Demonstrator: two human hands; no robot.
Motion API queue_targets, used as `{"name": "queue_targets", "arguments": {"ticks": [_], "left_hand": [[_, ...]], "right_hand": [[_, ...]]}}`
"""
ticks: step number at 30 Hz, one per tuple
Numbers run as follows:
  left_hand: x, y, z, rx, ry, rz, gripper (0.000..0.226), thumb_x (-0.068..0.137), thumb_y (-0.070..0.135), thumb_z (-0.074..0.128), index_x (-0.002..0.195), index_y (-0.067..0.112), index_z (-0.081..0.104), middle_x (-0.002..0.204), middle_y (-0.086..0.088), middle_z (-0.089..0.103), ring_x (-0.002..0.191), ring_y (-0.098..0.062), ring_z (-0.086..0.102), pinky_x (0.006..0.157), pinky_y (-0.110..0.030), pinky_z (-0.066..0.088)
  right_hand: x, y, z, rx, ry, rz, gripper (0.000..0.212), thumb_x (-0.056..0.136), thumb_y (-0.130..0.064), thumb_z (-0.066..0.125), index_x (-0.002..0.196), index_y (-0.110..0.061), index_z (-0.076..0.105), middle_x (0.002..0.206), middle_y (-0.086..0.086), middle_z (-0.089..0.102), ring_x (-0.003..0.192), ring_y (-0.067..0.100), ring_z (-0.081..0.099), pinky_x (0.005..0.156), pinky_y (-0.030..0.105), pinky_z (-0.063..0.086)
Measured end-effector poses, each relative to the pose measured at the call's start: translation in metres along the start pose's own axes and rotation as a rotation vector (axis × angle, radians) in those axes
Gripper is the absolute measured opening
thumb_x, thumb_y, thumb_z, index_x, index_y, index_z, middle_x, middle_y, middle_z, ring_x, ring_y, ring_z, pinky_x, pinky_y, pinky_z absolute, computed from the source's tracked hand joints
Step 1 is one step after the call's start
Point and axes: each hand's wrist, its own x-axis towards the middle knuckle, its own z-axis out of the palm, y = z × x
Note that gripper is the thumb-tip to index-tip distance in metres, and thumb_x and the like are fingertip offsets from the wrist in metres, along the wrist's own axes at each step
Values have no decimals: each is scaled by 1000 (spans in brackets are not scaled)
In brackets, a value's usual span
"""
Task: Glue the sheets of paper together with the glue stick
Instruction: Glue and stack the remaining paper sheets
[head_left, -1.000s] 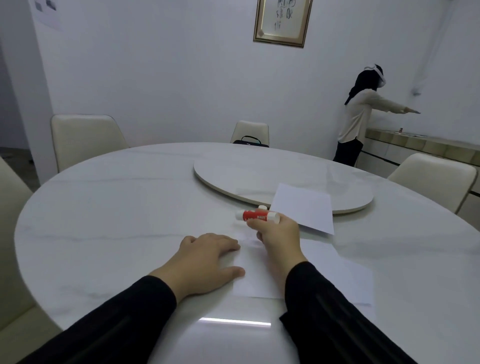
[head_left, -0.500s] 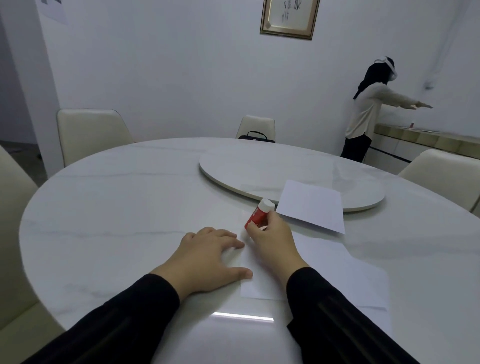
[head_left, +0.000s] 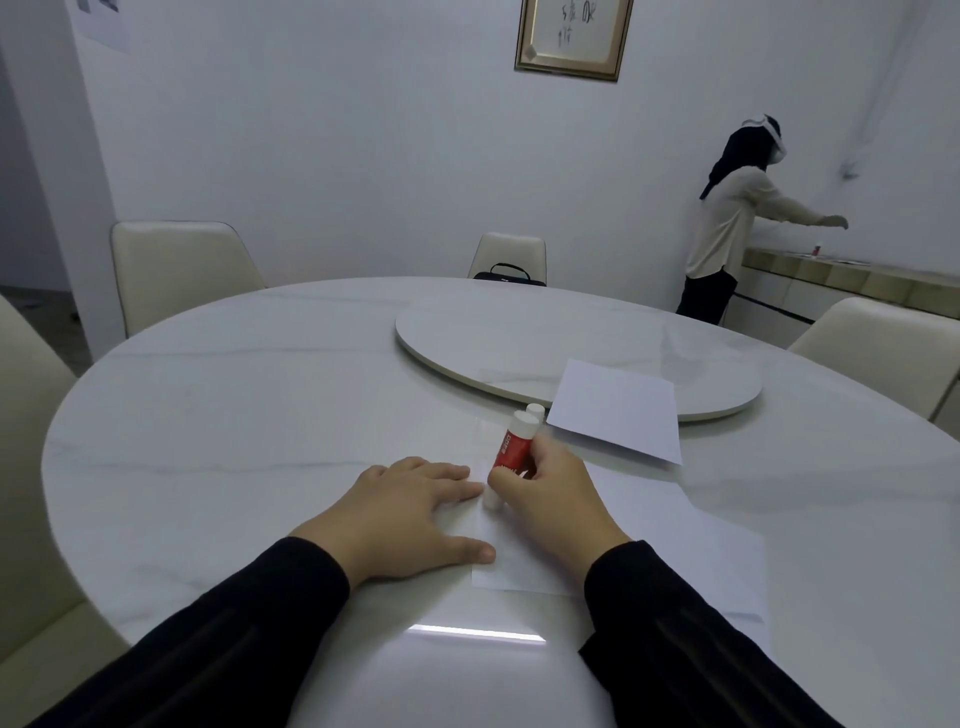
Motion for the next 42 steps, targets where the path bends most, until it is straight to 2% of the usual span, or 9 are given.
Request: {"name": "queue_targets", "arguments": {"ticks": [10,13,16,18,21,23,29,34,42], "left_hand": [[1,-3,0,-30,-19,14,88,62,83,50,141,51,26,154,24,20,143,-7,12,115,-37,11],[1,-6,-2,-20,-47,35,114,37,97,33,142,51,23,154,25,16,143,-6,9,114,-35,9],[2,-9,-2,-31,-44,53,119,32,99,12,141,53,22,154,26,15,143,-6,8,114,-36,8],[3,-8,0,-72,-8,43,113,37,99,15,139,52,29,153,26,20,141,-6,12,112,-35,9],[3,-2,2,-121,89,39,89,53,84,26,133,48,41,148,27,28,138,-3,17,108,-32,12],[5,1,2,-104,105,58,80,59,80,37,130,45,44,147,29,29,138,0,17,108,-33,14],[3,5,-2,-104,56,46,61,79,66,51,133,45,35,144,24,34,132,0,27,104,-27,11],[4,6,-7,38,-12,58,69,82,69,42,144,46,22,153,27,17,139,2,16,110,-31,12],[2,10,-8,53,-15,46,68,82,68,42,144,46,22,152,30,15,136,0,18,110,-30,12]], "right_hand": [[-27,6,-10,24,-132,-65,15,68,-20,60,76,-7,63,65,-4,52,59,8,45,61,23,40],[-32,6,-15,128,-216,-21,11,67,-19,60,72,-12,66,67,-2,59,62,9,52,64,26,44],[-34,5,-21,244,-362,42,7,72,-11,63,74,-9,70,70,3,63,62,11,55,65,24,45],[-30,3,-26,433,-254,124,6,68,-17,66,71,-12,69,67,9,54,57,12,48,61,25,38],[-12,2,-31,606,149,201,6,76,-17,63,70,-16,61,64,3,44,57,14,37,64,28,30],[2,3,-29,439,271,190,9,80,-15,62,71,-17,62,62,-4,50,60,14,43,62,25,34],[26,8,-3,17,159,97,16,82,-18,59,90,-4,63,78,-3,60,75,17,56,61,23,41],[28,12,-2,-73,153,79,19,86,-19,54,96,-4,58,84,4,59,77,21,55,64,27,42],[31,31,-41,-160,230,167,12,86,-17,52,92,-7,52,89,8,57,73,21,50,51,22,35]]}}
